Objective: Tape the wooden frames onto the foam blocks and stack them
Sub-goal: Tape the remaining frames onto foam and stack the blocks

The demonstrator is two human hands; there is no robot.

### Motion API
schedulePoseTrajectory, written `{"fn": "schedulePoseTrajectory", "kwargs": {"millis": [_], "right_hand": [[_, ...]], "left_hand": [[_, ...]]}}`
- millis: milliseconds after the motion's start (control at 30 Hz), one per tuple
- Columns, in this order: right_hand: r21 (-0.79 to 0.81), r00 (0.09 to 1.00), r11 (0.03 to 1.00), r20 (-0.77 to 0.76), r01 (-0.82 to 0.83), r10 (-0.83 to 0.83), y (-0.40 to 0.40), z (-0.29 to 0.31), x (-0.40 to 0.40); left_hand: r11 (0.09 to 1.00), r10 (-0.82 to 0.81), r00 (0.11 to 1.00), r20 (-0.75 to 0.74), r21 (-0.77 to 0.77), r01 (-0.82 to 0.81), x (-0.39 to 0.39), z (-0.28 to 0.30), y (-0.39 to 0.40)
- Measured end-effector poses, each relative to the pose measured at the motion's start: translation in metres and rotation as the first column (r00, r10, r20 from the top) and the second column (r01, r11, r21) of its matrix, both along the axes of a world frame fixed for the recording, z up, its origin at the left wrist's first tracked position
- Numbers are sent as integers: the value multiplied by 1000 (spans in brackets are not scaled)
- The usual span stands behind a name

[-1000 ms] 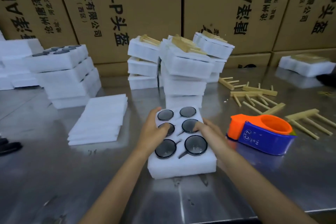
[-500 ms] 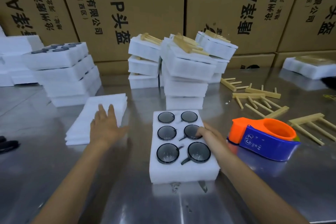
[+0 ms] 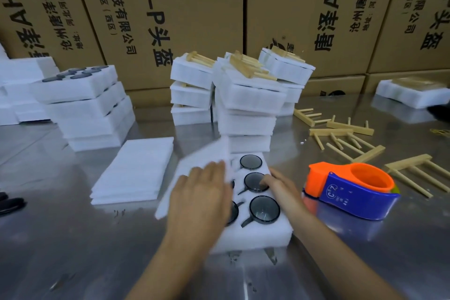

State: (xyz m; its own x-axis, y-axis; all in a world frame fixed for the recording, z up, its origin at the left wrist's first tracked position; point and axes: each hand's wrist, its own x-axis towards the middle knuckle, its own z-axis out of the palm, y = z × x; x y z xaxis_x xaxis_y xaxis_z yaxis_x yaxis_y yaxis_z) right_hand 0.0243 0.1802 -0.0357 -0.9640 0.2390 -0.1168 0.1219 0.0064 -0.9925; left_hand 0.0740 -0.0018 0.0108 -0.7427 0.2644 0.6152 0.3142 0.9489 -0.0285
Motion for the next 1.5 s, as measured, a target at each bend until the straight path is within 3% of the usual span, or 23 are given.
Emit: {"fn": "schedulePoseTrajectory", "kwargs": {"millis": [100, 267, 367, 467, 533, 633, 767, 933, 1033, 1167, 1267, 1400, 1500], "right_hand": [[-90, 991, 994, 125, 61, -50, -1, 3, -1], [-247, 993, 967, 84, -56, 79, 4, 4, 2], [-175, 995, 983, 73, -56, 69, 6, 4, 3], [-123, 998, 992, 41, -33, 38, 6, 7, 4], [-100, 999, 994, 29, -41, 44, 7, 12, 2], [63, 1000, 998, 22, -11, 9, 9, 23, -7], [263, 997, 964, -73, 40, -22, 25, 47, -29], [558, 994, 823, -80, 104, -71, 87, 89, -82], [811, 976, 585, 126, 3, -179, 134, 94, -114], [897, 915, 397, 312, -195, -256, 168, 71, -132], [868, 863, 333, 453, -369, -224, 174, 53, -134], [949, 902, 109, 316, -297, -293, 176, 48, -129], [972, 940, 135, 221, -191, -260, 172, 58, -131]], "left_hand": [[977, -160, 980, 116, -121, 174, 23, -6, 32], [944, -199, 942, 271, -206, 258, 27, -16, 50], [946, -260, 887, 381, -85, 314, 21, -18, 50], [907, -422, 797, 432, 215, 363, 4, -11, 39], [868, -471, 783, 407, 371, 329, -24, -2, 32], [930, -351, 826, 440, 263, 255, -72, 5, 32], [969, -224, 776, 590, 52, 240, -101, -15, 39], [970, -210, 797, 566, 20, 241, -105, -29, 36], [971, -208, 801, 562, 20, 239, -104, -28, 37], [969, -224, 814, 535, 35, 244, -104, -30, 37], [967, -238, 821, 519, 45, 252, -106, -32, 36], [967, -237, 828, 508, 42, 251, -108, -33, 36], [969, -230, 831, 506, 44, 242, -106, -33, 37]]}}
